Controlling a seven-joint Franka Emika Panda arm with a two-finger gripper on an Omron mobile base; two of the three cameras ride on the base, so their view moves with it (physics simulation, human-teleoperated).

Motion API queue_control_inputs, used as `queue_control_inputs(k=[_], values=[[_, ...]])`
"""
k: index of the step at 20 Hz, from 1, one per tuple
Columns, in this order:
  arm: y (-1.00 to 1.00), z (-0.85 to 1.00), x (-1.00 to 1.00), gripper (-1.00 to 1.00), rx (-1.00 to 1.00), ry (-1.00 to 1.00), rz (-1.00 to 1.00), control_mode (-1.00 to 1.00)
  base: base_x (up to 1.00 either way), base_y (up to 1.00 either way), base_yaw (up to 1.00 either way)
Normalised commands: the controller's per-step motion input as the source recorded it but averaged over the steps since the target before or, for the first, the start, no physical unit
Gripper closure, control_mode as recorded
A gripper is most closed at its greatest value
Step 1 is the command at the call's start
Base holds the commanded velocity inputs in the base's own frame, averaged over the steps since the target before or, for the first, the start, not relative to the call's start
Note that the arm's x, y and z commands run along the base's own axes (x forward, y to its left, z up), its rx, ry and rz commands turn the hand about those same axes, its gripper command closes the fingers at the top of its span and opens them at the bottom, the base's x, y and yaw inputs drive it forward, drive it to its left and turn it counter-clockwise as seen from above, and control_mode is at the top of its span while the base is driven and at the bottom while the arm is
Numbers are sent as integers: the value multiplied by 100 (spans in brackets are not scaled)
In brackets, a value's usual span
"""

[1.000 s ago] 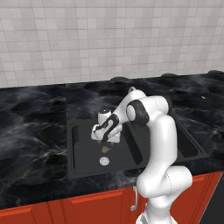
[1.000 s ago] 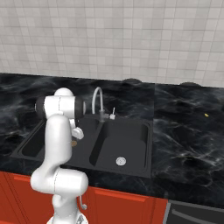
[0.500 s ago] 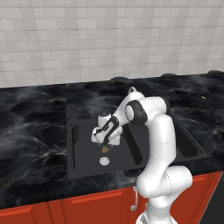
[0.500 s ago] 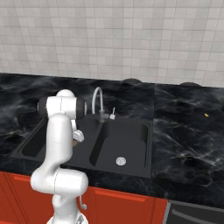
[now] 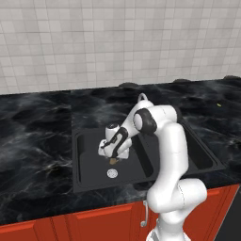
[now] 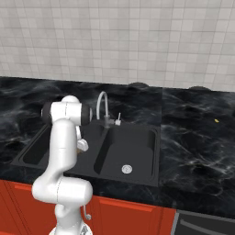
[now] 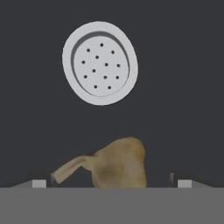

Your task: Turn on the sink faucet. Then move the garlic from the counter to the sink. Turn off the sink. Move the vegetable from the sink to the pot next to the stove. Finally move the pot to the rear left burner.

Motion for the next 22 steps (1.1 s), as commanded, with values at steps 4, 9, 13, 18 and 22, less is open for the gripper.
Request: queue_control_inputs(k=[4, 9, 13, 18, 22], values=[[3, -13, 3, -100, 0, 0, 0, -100, 0, 0, 0], [2, -13, 4, -100, 0, 0, 0, -100, 0, 0, 0], [1, -10, 2, -100, 0, 0, 0, -100, 0, 0, 0], [2, -5, 0, -100, 0, 0, 0, -100, 0, 0, 0], [4, -3, 0, -100, 0, 0, 0, -100, 0, 0, 0]])
